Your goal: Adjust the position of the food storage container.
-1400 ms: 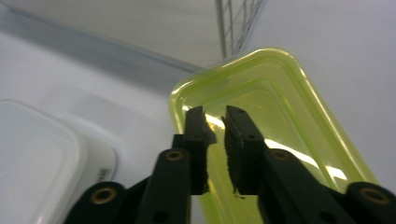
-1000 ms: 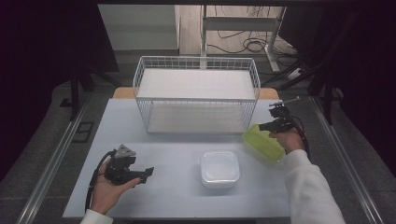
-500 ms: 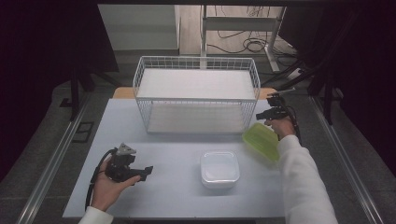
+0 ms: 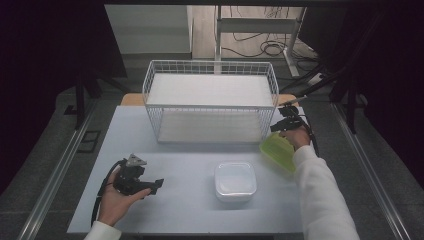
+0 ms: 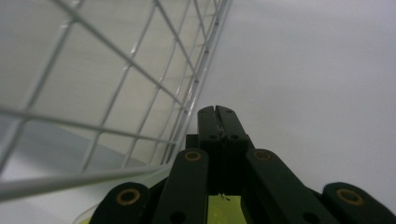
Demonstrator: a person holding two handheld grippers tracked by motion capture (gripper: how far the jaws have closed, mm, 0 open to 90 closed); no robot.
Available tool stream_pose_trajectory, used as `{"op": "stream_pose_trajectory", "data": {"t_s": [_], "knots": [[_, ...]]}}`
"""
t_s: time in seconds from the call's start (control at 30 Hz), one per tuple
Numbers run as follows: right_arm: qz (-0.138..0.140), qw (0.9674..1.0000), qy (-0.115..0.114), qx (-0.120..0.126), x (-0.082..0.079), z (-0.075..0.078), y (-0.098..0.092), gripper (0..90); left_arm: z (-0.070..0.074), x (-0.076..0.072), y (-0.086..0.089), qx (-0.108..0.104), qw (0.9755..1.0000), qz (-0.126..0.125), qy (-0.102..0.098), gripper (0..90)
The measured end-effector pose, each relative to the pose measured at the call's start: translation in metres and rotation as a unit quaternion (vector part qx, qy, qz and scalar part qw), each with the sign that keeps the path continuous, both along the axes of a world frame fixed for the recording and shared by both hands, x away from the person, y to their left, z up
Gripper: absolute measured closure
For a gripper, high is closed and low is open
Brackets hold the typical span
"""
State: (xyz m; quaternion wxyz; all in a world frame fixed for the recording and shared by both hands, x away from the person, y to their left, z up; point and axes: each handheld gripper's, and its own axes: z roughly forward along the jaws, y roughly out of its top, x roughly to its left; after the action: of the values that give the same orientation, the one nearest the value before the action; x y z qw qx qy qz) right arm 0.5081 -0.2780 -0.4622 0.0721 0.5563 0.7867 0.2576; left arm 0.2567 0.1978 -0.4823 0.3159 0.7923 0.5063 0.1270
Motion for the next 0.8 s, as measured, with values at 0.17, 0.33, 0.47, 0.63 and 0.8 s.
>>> {"op": "stream_pose_trajectory", "data": {"t_s": [0.17, 0.33, 0.47, 0.63, 0.8], "knots": [[0.005, 0.9999, -0.004, -0.011, -0.012, 0.003, 0.001, 89.0, 0.000, 0.000, 0.000, 0.001, 1.0000, 0.001, 0.001, 19.1], [-0.006, 1.0000, -0.002, -0.005, -0.027, 0.002, -0.006, 89.0, 0.000, -0.002, 0.000, 0.002, 1.0000, 0.003, 0.000, 19.1], [-0.017, 0.9998, 0.004, -0.006, -0.041, 0.000, -0.012, 89.0, 0.001, -0.004, -0.001, 0.003, 1.0000, 0.001, -0.001, 19.1], [-0.012, 0.9998, 0.004, -0.013, -0.056, -0.001, -0.014, 89.0, 0.004, -0.006, -0.003, -0.001, 1.0000, 0.003, -0.007, 19.0], [-0.011, 0.9997, 0.003, -0.020, -0.067, -0.001, -0.015, 89.0, 0.003, -0.006, -0.005, 0.002, 1.0000, 0.000, -0.004, 19.0]]}}
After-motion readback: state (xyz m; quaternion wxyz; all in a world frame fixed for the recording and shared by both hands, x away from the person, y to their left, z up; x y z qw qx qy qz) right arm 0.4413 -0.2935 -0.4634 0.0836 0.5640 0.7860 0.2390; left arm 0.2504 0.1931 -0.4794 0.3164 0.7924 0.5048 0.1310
